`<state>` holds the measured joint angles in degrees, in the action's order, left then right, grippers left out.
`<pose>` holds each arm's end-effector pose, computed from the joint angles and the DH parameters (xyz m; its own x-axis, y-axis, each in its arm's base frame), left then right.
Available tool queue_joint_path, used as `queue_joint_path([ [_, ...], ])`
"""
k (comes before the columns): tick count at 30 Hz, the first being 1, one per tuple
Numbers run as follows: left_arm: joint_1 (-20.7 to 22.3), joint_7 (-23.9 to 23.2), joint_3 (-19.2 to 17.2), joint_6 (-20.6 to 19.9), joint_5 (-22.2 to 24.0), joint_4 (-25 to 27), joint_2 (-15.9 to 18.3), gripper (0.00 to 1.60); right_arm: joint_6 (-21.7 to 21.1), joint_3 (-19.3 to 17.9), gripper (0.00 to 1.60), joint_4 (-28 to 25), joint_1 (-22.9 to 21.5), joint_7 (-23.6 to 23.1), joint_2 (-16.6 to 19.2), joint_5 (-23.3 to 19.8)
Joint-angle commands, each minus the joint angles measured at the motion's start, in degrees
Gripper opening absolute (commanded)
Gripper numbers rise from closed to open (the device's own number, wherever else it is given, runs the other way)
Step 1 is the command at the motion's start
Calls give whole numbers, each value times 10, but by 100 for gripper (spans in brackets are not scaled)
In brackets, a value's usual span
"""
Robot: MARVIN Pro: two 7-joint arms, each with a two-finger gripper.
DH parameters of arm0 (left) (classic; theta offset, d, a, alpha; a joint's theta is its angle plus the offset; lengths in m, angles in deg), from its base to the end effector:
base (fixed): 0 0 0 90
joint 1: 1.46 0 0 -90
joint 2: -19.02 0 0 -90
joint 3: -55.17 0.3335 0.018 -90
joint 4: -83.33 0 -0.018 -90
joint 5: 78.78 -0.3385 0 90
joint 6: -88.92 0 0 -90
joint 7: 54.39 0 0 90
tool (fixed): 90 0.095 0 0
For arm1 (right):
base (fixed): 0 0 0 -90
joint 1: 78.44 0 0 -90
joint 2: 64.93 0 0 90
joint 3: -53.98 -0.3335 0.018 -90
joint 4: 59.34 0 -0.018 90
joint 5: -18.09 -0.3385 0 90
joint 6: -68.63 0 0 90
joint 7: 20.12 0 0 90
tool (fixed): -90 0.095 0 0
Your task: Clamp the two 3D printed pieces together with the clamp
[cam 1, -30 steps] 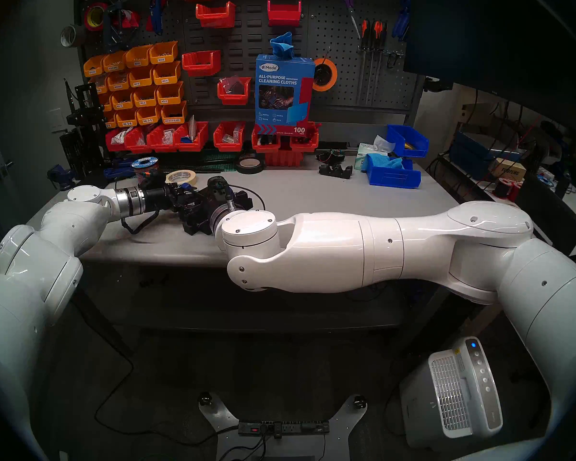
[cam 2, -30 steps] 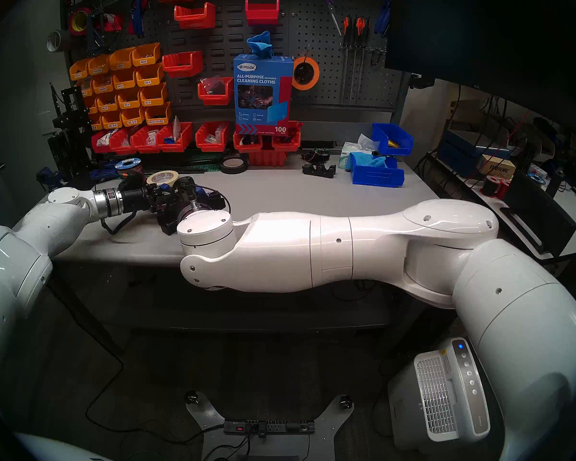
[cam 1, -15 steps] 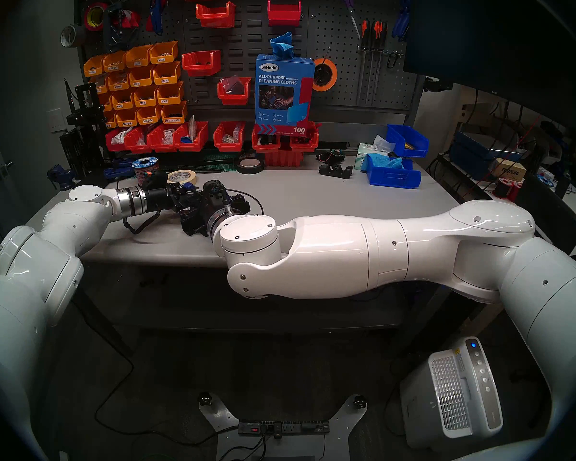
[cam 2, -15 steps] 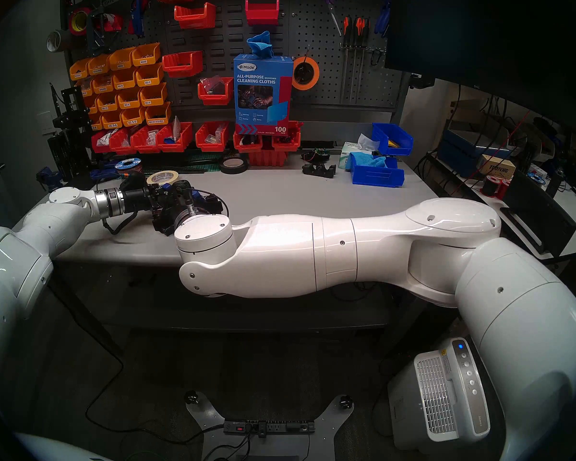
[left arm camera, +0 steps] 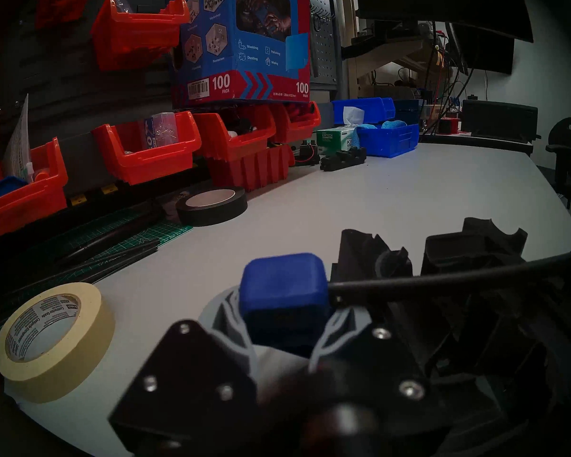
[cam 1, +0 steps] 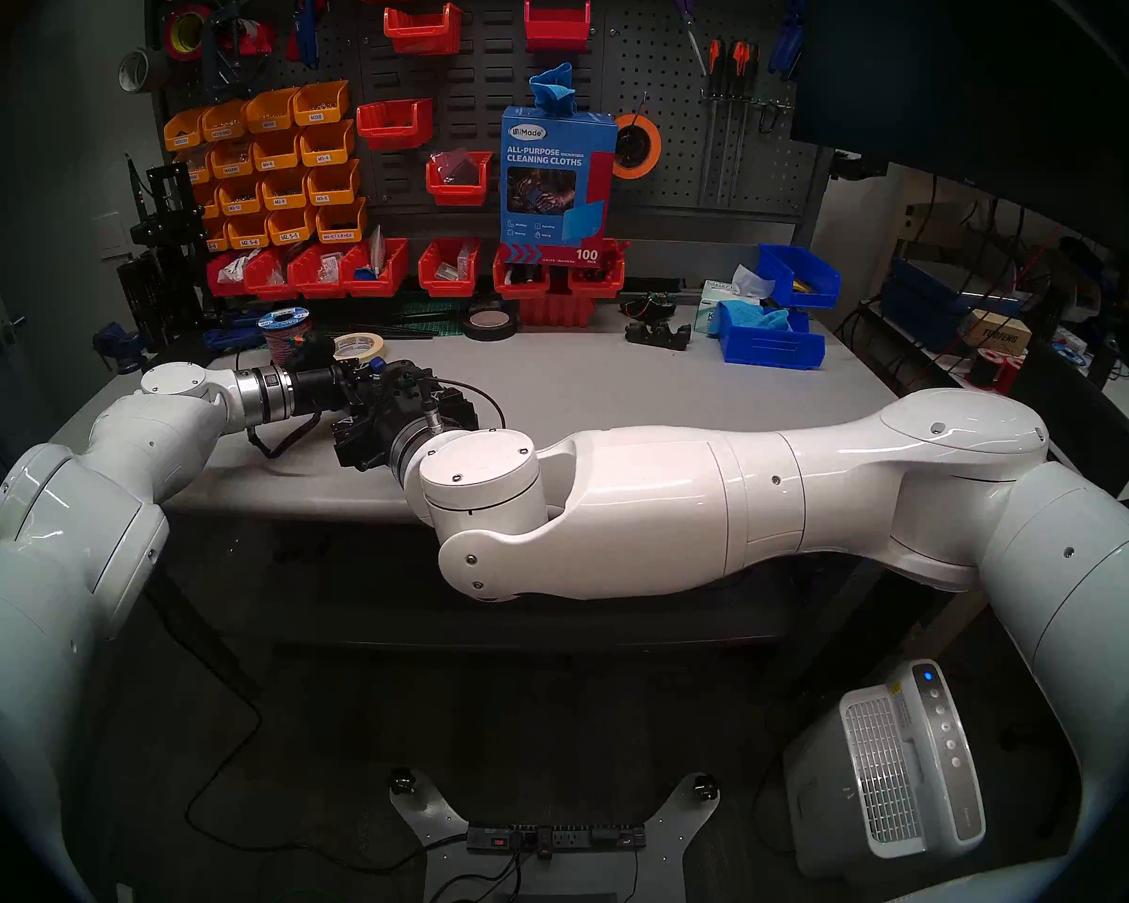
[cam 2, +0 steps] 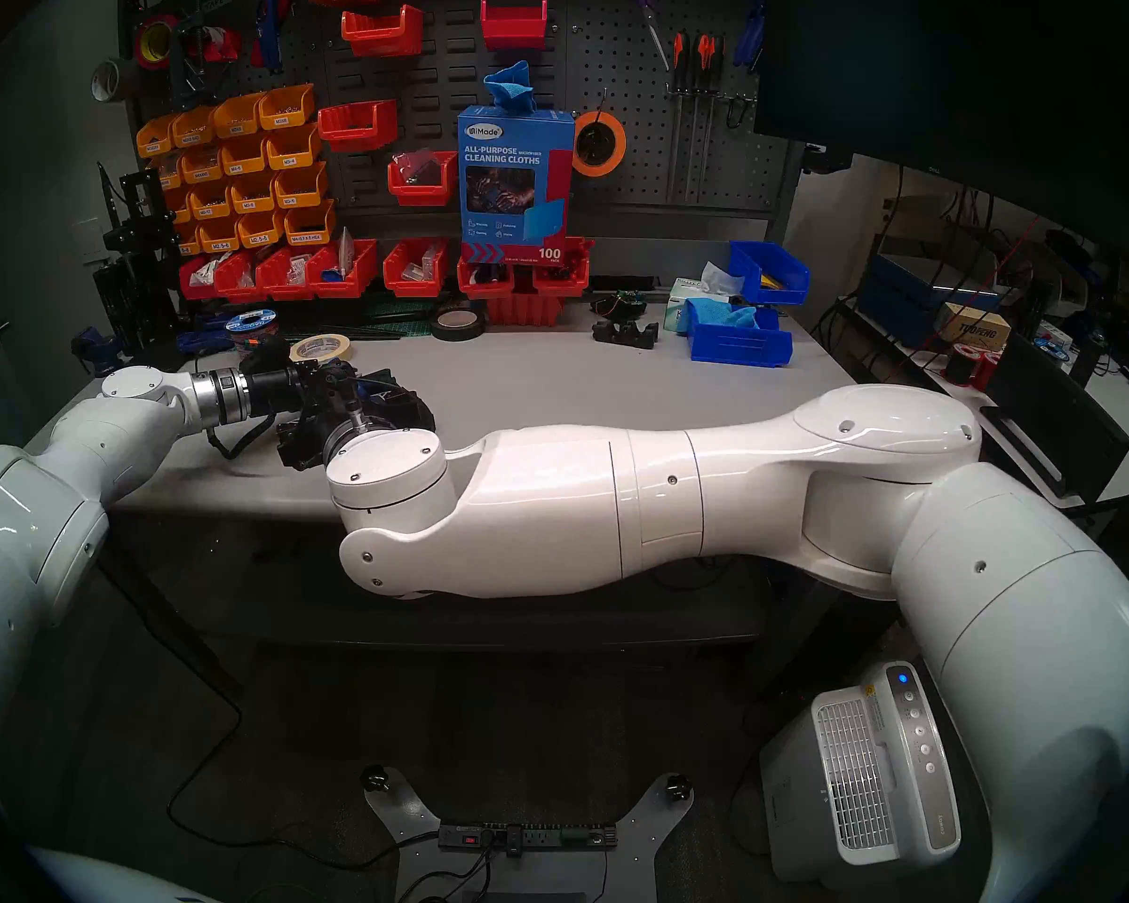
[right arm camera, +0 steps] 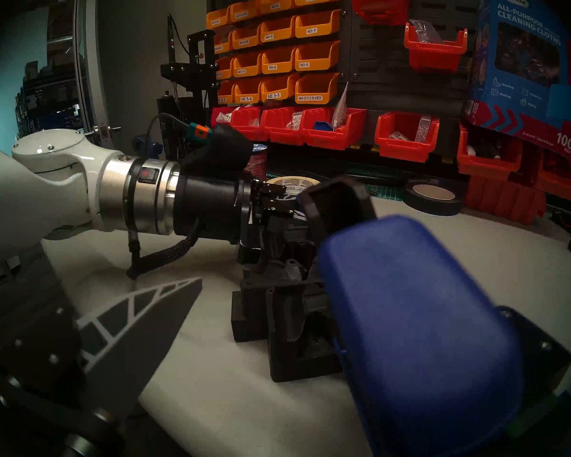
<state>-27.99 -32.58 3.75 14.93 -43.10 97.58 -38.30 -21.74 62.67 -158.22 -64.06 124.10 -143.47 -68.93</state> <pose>0.6193 0.2475 -0.2243 0.0465 -0.2408 0.9695 -0.7457 -0.6542 -0.1267 0.4134 0.3365 -0.1681 0.2242 0.1567 0.9619 0.5674 -0.8234 0.0018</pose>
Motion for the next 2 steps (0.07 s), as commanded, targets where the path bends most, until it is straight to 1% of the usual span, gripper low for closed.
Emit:
queue_joint_path([
  [1, 38, -43, -17, 2, 24, 49, -51, 0, 1, -21, 160, -8, -22, -30, -30, 7],
  [2, 38, -43, -18, 2, 24, 48, -52, 0, 1, -21, 160, -9, -23, -30, -31, 7],
])
